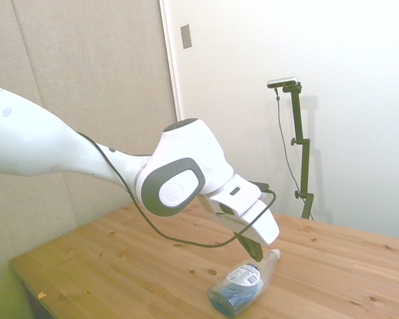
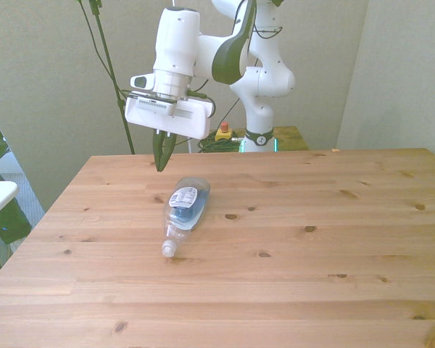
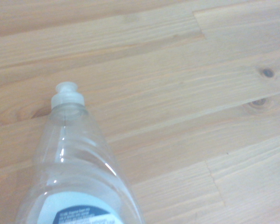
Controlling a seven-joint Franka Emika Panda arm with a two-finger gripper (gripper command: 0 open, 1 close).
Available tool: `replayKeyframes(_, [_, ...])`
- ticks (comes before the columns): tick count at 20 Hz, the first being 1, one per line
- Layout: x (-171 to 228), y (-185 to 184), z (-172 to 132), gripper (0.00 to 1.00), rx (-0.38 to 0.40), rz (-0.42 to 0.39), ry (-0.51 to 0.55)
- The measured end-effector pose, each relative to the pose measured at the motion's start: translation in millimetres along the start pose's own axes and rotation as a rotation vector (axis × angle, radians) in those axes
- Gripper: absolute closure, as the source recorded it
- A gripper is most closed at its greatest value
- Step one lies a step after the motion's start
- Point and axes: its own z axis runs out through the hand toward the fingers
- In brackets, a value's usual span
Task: Knock down the dish soap
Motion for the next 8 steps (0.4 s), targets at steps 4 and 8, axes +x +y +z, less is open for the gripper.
replayKeyframes(4, [8, -9, 15, 1.00, 0.014, 0.032, 0.027])
replayKeyframes(8, [8, -15, 29, 1.00, 0.009, 0.054, 0.020])
